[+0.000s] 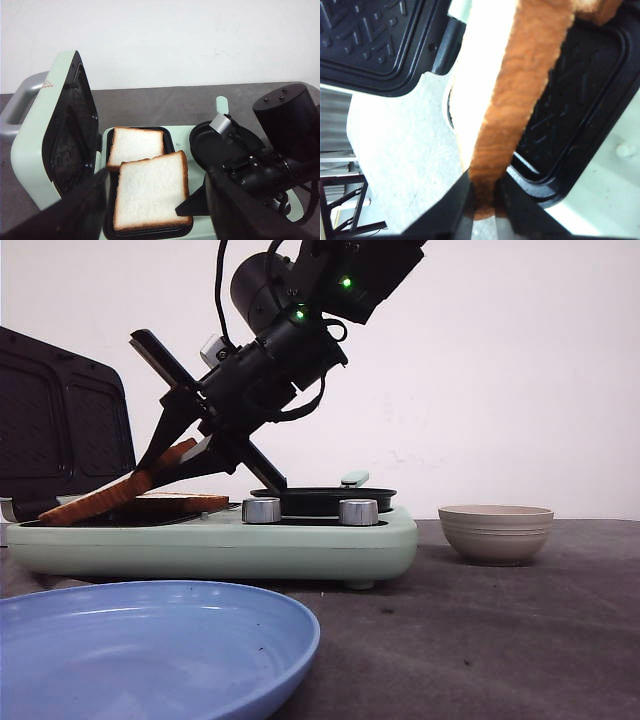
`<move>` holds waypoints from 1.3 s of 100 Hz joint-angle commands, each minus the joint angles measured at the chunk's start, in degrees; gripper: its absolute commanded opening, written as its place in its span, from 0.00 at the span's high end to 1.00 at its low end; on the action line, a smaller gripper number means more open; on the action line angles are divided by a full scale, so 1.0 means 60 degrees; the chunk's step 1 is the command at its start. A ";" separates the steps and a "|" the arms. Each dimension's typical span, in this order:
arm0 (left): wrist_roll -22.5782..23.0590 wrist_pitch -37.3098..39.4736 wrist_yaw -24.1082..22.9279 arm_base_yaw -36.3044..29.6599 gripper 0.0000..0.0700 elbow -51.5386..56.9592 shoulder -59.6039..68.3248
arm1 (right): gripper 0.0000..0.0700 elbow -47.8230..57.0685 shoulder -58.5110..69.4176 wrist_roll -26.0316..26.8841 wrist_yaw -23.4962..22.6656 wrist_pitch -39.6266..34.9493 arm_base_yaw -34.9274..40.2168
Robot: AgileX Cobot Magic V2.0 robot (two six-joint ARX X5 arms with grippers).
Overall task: Make breakfast with bread and shrimp
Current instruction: 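Lower the slice onto the nearer press plate with the right gripper, then open the right gripper and raise it away from the press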
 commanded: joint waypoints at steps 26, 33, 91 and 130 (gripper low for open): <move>-0.0018 0.0098 0.0004 -0.0011 0.55 0.0073 0.0051 | 0.62 0.0270 0.0255 -0.0528 0.0295 0.0029 0.0222; -0.0018 0.0102 0.0004 -0.0011 0.55 0.0073 0.0051 | 0.53 0.0270 0.0255 -0.0550 0.0368 0.0018 0.0229; -0.0022 0.0102 0.0004 -0.0011 0.55 0.0073 0.0047 | 0.39 0.0328 0.0233 -0.1373 0.0608 -0.0616 0.0226; -0.0022 0.0102 0.0004 -0.0011 0.55 0.0073 0.0047 | 0.39 0.0339 0.0066 -0.1810 0.0962 -0.1031 0.0219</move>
